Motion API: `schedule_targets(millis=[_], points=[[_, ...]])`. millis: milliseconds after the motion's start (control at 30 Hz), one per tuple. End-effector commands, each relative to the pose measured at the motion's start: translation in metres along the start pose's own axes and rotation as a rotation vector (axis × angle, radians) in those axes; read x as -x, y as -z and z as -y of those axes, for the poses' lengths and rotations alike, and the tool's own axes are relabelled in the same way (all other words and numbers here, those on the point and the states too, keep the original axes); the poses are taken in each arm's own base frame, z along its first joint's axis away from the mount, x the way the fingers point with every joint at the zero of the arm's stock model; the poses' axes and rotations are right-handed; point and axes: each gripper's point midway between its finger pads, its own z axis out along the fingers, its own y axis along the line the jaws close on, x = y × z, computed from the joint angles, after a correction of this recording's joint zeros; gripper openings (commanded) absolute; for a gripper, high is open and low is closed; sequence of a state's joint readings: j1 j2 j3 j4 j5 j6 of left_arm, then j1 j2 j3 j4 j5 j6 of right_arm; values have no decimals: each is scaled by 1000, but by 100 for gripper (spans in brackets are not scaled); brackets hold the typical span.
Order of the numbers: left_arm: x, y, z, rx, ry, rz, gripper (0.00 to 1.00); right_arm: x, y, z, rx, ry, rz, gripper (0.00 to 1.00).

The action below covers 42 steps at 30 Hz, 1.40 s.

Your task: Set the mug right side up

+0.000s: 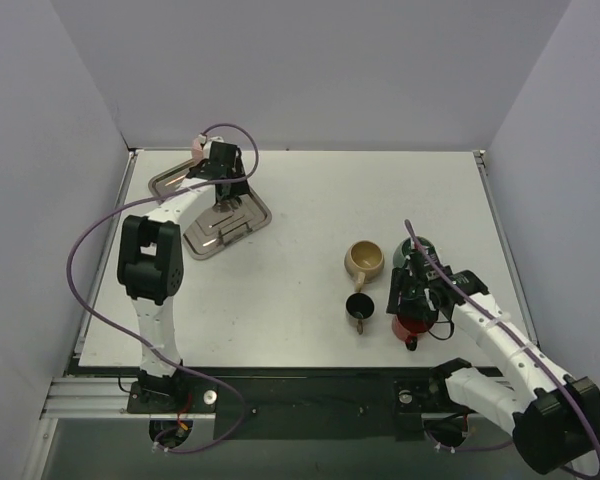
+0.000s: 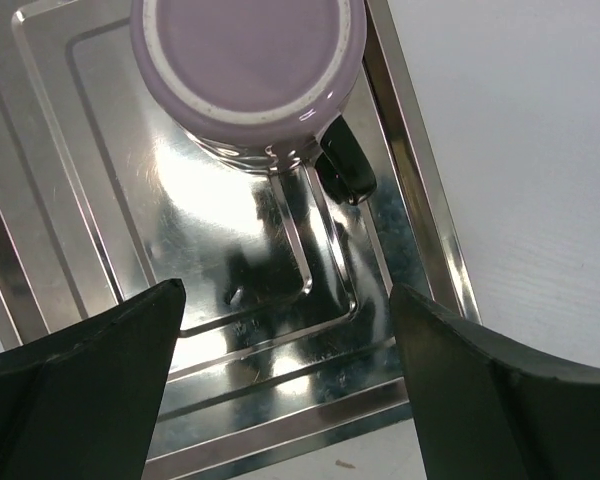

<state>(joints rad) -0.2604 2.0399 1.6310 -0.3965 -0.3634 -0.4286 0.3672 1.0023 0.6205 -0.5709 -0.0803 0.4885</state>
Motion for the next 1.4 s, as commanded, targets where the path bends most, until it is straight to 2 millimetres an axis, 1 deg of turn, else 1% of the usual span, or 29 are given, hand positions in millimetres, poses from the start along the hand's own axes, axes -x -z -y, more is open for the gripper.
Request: schedule_targets(millis=[0, 33, 167, 233, 300, 333, 433, 533, 567, 667, 700, 733, 767, 800, 867, 900, 933, 1000, 1033, 1067, 1100, 1133, 1167, 1200, 1233, 1267, 1300, 1333, 1367], points=[[45, -6, 18, 7, 106, 140, 95, 23, 35, 15, -85, 20, 115, 57], [46, -10, 13, 64, 117, 153, 95, 23, 37, 14, -73, 28, 122, 57], [42, -32, 7, 150, 132, 154, 95, 29, 47, 4, -9, 28, 170, 57], [43, -40, 5, 185, 126, 159, 94, 25, 50, -5, 46, 33, 152, 58], [45, -48, 1, 206, 115, 154, 90, 23, 51, -9, 67, 35, 149, 57], [40, -53, -2, 221, 112, 140, 84, 23, 50, -9, 70, 33, 147, 58], [35, -58, -14, 244, 119, 122, 80, 23, 53, -12, 86, 29, 160, 58], [39, -52, -25, 252, 125, 137, 76, 23, 56, -16, 106, 31, 163, 58], [32, -53, -31, 259, 118, 123, 75, 23, 57, -17, 115, 34, 164, 58], [33, -47, -42, 246, 100, 122, 72, 23, 59, -19, 120, 40, 170, 58], [26, -49, -44, 237, 86, 110, 69, 23, 59, -19, 122, 40, 172, 58], [29, -46, -46, 220, 90, 111, 67, 23, 59, -19, 124, 43, 172, 58], [26, -48, -48, 209, 68, 110, 60, 23, 60, -20, 126, 44, 174, 58], [31, -47, -46, 175, 72, 119, 57, 23, 60, -20, 126, 46, 174, 58], [29, -49, -50, 160, 47, 106, 54, 22, 60, -21, 130, 50, 172, 58], [29, -49, -51, 159, 34, 105, 46, 22, 61, -22, 134, 51, 175, 58], [30, -50, -50, 142, 28, 104, 38, 22, 61, -22, 134, 54, 175, 58], [28, -48, -50, 132, 9, 93, 15, 22, 62, -22, 136, 53, 181, 58], [28, -47, -50, 124, -6, 90, 0, 21, 63, -22, 138, 54, 182, 58], [26, -43, -51, 121, -11, 81, 0, 22, 64, -21, 135, 53, 189, 58], [32, -35, -51, 112, -8, 88, 0, 22, 66, -21, 133, 54, 193, 58], [26, -32, -49, 88, -20, 64, 0, 22, 69, -20, 129, 56, 198, 58], [34, -19, -44, 44, -29, 74, 0, 23, 72, -19, 126, 59, 205, 58], [29, -12, -44, 23, -43, 61, 0, 26, 79, -17, 114, 67, 220, 58], [38, 5, -35, -46, -62, 74, 0, 26, 82, -16, 109, 75, 227, 58], [31, 15, -34, -86, -86, 53, 0, 30, 91, -15, 100, 83, 250, 59], [39, 37, -22, -178, -85, 63, 0, 32, 97, -16, 100, 88, 264, 59], [30, 50, -19, -232, -107, 34, 0, 38, 108, -11, 73, 86, 301, 59], [35, 80, -1, -366, -118, 36, 0, 41, 114, -13, 77, 96, 318, 60]])
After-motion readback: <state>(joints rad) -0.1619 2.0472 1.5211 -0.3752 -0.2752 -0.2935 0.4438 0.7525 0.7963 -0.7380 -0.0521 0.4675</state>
